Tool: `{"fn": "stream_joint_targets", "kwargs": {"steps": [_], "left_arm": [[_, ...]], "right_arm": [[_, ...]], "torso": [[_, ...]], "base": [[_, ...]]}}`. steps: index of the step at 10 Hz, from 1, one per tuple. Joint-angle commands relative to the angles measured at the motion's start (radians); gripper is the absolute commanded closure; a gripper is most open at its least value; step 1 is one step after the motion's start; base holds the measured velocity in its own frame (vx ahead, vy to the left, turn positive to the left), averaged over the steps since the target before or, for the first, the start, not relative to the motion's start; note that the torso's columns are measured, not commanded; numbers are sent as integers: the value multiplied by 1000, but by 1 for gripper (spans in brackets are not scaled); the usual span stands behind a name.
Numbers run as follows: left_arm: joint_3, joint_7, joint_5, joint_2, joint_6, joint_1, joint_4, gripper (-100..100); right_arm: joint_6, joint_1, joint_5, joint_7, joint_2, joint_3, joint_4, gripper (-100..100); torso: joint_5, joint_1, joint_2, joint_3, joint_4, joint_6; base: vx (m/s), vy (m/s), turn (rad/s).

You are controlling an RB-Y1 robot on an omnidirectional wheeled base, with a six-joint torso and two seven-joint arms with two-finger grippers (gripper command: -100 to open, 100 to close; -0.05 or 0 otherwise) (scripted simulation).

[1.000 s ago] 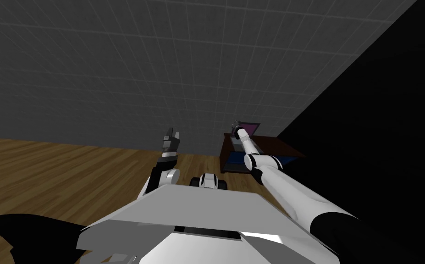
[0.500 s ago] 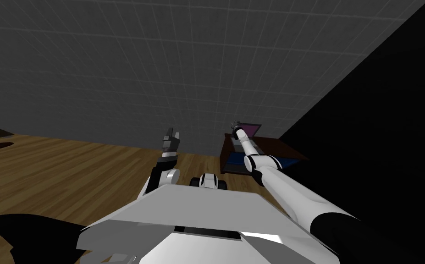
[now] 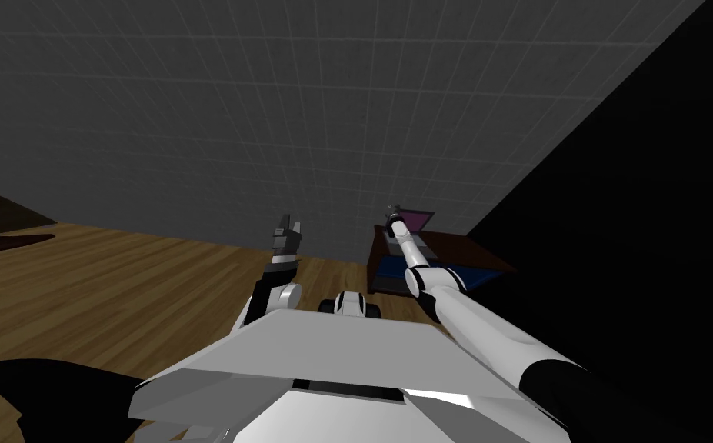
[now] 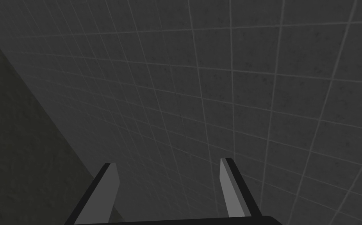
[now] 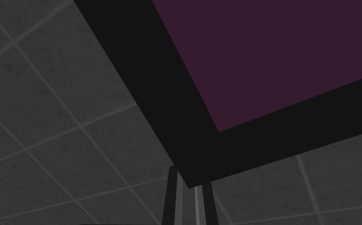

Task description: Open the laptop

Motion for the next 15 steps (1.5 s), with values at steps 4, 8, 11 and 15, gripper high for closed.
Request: {"fn": "stream_joint_targets", "kwargs": {"steps": [4, 8, 11, 15], "left_arm": [[0, 0, 0, 0, 0, 0, 0, 0], [0, 0, 0, 0, 0, 0, 0, 0], [0, 0, 0, 0, 0, 0, 0, 0], [0, 0, 0, 0, 0, 0, 0, 0]], "right_arm": [[130, 117, 54, 2, 81, 50, -96, 100], [199, 169, 83, 10, 122, 67, -155, 100], [263, 216, 112, 18, 162, 83, -213, 100], [378, 295, 170, 34, 240, 115, -324, 100]], "torso": [[-1, -3, -1, -1, 0, -4], [-1, -5, -1, 0, 0, 1], [-1, -4, 3, 2, 2, 0], [-1, -7, 2, 2, 1, 0]], "base": [[-6, -92, 101], [-7, -84, 88], [-8, -91, 98], [-22, -88, 95]]}}
